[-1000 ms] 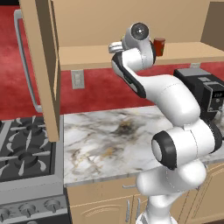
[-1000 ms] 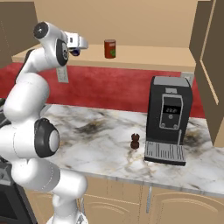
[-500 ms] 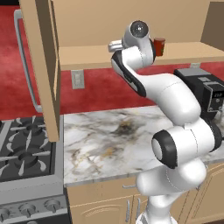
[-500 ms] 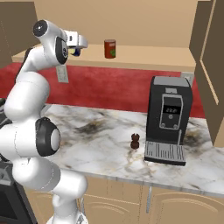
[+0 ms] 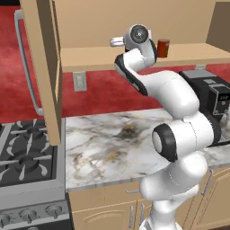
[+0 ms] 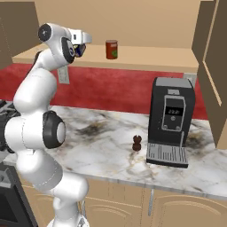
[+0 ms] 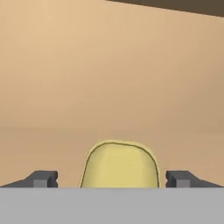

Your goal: Restock the canned food cabinet by taking the new fresh canned food from the counter and placing it in the cabinet. Then, take the old canned food from the cabinet and place it on the counter.

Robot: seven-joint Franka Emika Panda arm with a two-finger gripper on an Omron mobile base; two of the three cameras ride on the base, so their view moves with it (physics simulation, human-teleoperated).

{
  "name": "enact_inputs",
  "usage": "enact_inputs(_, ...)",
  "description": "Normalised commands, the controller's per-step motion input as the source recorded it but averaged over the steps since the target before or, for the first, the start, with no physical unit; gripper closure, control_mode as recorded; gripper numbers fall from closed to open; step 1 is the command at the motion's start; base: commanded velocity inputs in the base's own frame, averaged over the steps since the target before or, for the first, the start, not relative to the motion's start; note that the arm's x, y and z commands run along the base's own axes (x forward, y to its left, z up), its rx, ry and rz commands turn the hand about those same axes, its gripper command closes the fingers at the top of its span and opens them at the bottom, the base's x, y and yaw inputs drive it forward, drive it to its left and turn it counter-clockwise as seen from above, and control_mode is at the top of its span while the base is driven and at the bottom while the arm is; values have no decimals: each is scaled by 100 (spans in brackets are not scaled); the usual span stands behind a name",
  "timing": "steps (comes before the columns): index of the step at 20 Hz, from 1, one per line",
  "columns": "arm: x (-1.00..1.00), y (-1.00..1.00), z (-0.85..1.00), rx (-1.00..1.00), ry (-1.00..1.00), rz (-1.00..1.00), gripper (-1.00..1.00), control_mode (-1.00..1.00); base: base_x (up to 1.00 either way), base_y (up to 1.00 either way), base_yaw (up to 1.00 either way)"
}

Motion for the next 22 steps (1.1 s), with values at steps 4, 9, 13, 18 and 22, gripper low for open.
enact_inputs(4, 99, 0, 0, 0, -12, -10, -100, -100, 0, 0, 0)
enact_inputs(9, -12, -3, 28, 4, -9, -7, -100, -100, 0, 0, 0)
enact_inputs(13, -100, -39, 53, 12, -4, -5, -100, -100, 0, 0, 0)
enact_inputs(18, -100, -56, 47, 11, 3, -4, -100, -100, 0, 0, 0)
enact_inputs(22, -100, -99, -13, 0, 26, -1, -100, -100, 0, 0, 0)
